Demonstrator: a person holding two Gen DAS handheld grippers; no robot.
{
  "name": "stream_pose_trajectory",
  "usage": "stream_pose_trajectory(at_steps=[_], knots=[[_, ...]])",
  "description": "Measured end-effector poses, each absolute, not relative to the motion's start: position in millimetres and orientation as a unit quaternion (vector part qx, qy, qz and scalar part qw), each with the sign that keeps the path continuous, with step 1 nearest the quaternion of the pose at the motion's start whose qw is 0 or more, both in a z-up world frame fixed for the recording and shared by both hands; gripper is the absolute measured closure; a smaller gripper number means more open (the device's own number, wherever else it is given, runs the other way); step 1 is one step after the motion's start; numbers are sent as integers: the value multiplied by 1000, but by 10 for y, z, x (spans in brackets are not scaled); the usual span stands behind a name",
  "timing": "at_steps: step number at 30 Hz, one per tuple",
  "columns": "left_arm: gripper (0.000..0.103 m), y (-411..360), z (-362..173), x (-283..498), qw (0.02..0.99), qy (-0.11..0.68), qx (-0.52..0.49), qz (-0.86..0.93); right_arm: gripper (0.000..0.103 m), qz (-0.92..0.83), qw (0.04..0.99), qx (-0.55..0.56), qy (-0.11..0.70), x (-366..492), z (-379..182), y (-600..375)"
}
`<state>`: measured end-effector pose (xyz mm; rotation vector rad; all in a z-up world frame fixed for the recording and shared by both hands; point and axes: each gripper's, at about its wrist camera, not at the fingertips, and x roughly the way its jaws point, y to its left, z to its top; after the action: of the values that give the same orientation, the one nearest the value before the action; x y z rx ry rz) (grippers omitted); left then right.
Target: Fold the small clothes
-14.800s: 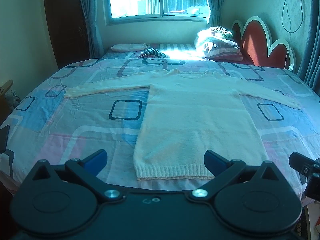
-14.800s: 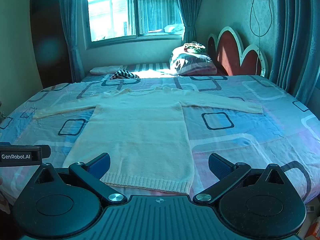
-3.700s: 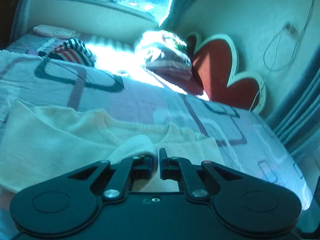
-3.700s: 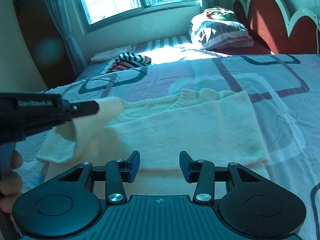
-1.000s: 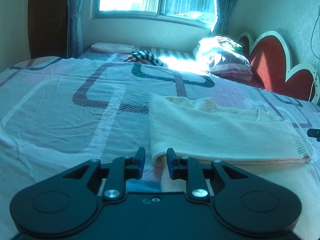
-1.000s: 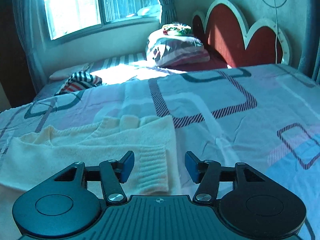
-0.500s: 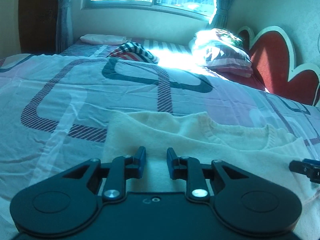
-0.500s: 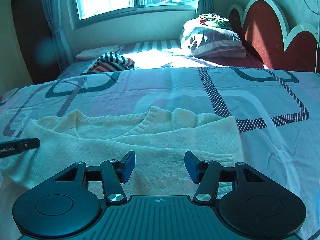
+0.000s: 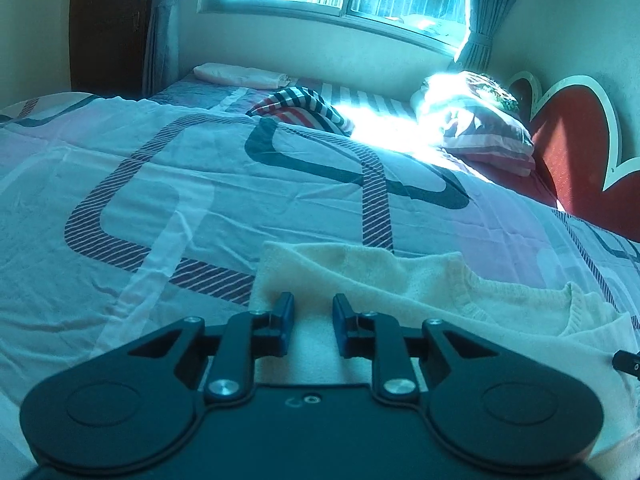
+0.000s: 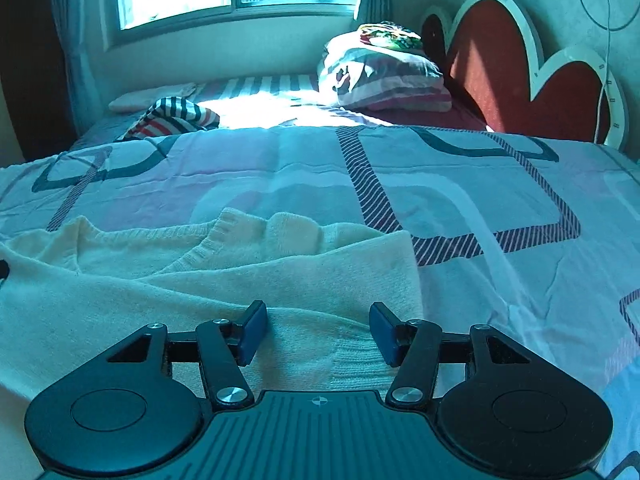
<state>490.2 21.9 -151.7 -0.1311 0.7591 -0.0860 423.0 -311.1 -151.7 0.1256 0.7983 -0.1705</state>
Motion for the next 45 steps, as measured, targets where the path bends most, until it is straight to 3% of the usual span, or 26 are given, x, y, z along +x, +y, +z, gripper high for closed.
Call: stream_pose_trajectory(at_steps=[8, 18, 31, 36, 45], knots=[[70, 97, -1277, 4288, 926, 365, -41, -84, 48, -36, 922, 73, 378, 3766, -1281, -2938], [65, -424, -1474, 3573, 904, 397, 2, -161, 48, 36, 907, 59, 415, 3287, -1379, -2390], [65, 83, -1466, 3113, 907, 411, 2, -94, 48, -27, 896, 59, 439, 2637, -1474, -2886], [62, -28, -1334, 2806, 901, 421, -16, -105, 48, 31, 898, 90, 429, 2440, -1314, -2700], [57, -239, -1488, 2293, 903, 416, 25, -109, 47, 101, 892, 32, 439, 2099, -1421, -2247]])
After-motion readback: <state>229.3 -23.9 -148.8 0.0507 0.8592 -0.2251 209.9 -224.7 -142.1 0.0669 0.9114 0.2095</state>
